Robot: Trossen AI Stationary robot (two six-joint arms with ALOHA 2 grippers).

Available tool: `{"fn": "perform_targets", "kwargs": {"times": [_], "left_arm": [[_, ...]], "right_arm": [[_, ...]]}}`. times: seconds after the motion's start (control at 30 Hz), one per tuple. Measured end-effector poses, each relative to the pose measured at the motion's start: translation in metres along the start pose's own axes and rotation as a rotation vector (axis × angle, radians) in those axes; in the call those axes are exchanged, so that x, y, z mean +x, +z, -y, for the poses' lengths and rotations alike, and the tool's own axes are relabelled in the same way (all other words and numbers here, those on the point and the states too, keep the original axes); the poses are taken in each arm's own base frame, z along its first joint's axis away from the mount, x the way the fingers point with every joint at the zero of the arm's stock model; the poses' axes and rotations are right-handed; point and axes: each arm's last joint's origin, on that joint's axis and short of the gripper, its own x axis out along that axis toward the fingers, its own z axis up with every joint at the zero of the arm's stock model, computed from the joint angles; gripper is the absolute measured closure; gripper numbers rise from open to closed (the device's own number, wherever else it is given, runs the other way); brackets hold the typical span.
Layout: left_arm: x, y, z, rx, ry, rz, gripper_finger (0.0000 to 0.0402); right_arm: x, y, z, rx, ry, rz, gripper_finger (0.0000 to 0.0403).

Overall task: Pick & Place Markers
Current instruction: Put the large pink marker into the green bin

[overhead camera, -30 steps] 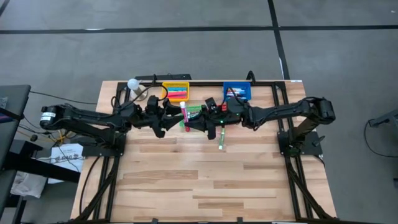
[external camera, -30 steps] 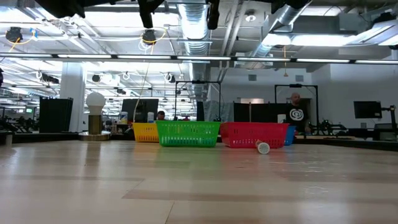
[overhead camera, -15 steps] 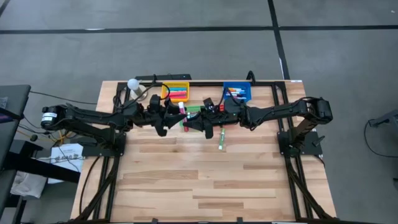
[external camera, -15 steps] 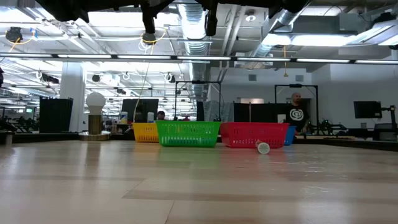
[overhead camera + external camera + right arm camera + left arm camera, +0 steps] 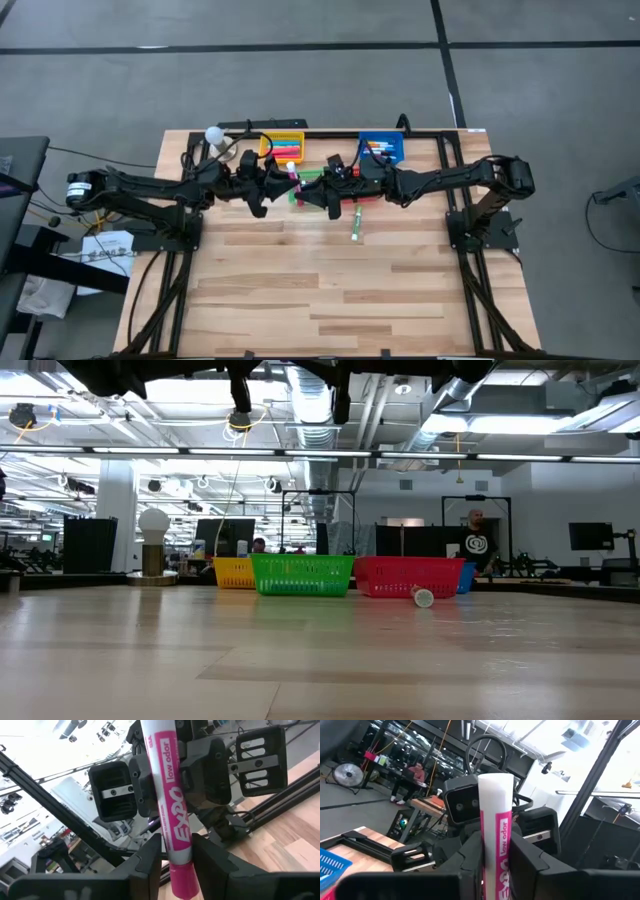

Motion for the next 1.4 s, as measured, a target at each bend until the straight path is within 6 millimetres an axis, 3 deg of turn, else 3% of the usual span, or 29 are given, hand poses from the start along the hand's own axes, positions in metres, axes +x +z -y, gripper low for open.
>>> {"fn": "perform_targets", "kwargs": {"times": [0.2, 0.47, 0.7, 0.97, 1.13, 1.4], "left_arm": [[-0.001, 0.002, -0.005, 0.022, -0.014, -0.008, 0.0336], [-0.007, 0.018, -0.02, 0.082, -0.043, 0.001, 0.0336], [-0.018, 0.024, -0.028, 0.065, -0.026, -0.105, 0.0336], [-0.022, 0.009, -0.033, 0.038, 0.04, -0.266, 0.0336], [-0.01, 0.006, -0.036, 0.069, 0.079, -0.373, 0.0336], [0.025, -0.009, -0.055, 0.13, 0.137, -0.603, 0.0336]], "right_arm": [[0.0, -0.001, 0.0, -0.019, 0.003, -0.013, 0.0307], [-0.014, 0.0, 0.01, -0.046, -0.093, -0.174, 0.0306], [-0.042, 0.017, 0.002, -0.172, -0.183, -0.221, 0.0305], [-0.086, 0.034, -0.021, -0.338, -0.28, -0.266, 0.0305], [-0.112, 0.037, -0.032, -0.396, -0.267, -0.257, 0.0305], [-0.152, 0.022, -0.032, -0.399, -0.254, -0.209, 0.0305]]}}
